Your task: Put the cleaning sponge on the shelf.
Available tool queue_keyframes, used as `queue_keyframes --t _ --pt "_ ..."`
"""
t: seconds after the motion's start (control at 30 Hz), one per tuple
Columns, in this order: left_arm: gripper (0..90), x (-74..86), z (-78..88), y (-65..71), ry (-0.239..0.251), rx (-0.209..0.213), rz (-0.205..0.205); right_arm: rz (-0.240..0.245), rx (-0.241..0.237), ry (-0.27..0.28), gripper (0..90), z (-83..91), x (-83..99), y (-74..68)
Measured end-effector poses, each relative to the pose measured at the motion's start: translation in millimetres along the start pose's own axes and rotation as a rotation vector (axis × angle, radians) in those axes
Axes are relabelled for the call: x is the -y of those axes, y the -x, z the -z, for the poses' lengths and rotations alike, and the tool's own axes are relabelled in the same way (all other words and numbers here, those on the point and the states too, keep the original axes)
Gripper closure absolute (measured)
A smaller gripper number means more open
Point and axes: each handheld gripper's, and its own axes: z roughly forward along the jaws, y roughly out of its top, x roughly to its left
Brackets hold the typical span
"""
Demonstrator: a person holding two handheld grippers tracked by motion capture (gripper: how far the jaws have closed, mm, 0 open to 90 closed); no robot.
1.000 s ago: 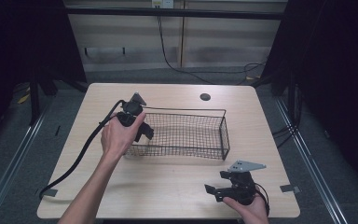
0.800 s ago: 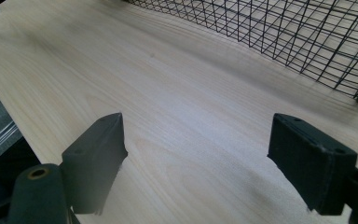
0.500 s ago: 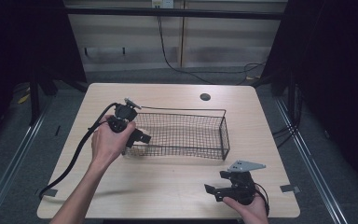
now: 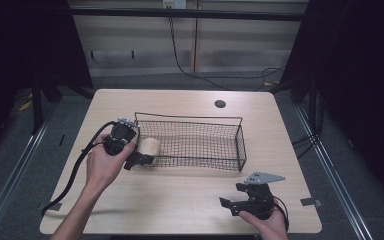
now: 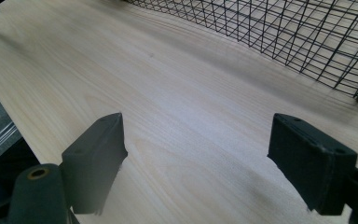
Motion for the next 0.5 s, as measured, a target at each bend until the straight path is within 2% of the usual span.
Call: queue_keyframes --t 0.13,0.17,0.2,0.23,0.33,0.5 --pt "21.0 12.9 3.4 2.1 0.027 0.009 0.003 -0.001 0.004 0.002 18.5 0.1 0.1 0.4" --pt "19.6 15.6 3.7 3.0 0.041 0.007 -0.007 -0.003 0.005 0.002 18.4 0.1 0.1 0.5" --pt "17.5 20.5 3.1 3.9 0.054 0.025 -0.006 -0.003 0.005 0.002 18.4 0.0 0.0 0.6" --pt "17.3 23.5 2.6 3.7 0.049 0.037 -0.001 -0.005 0.004 0.002 18.4 0.0 -0.1 0.7" --pt "17.3 37.2 1.8 2.5 0.044 0.027 -0.012 -0.003 0.004 0.002 18.4 0.3 0.1 0.5" --pt "17.4 56.9 6.8 -0.7 0.079 0.068 0.005 -0.004 0.006 0.001 18.3 -0.1 0.1 0.6"
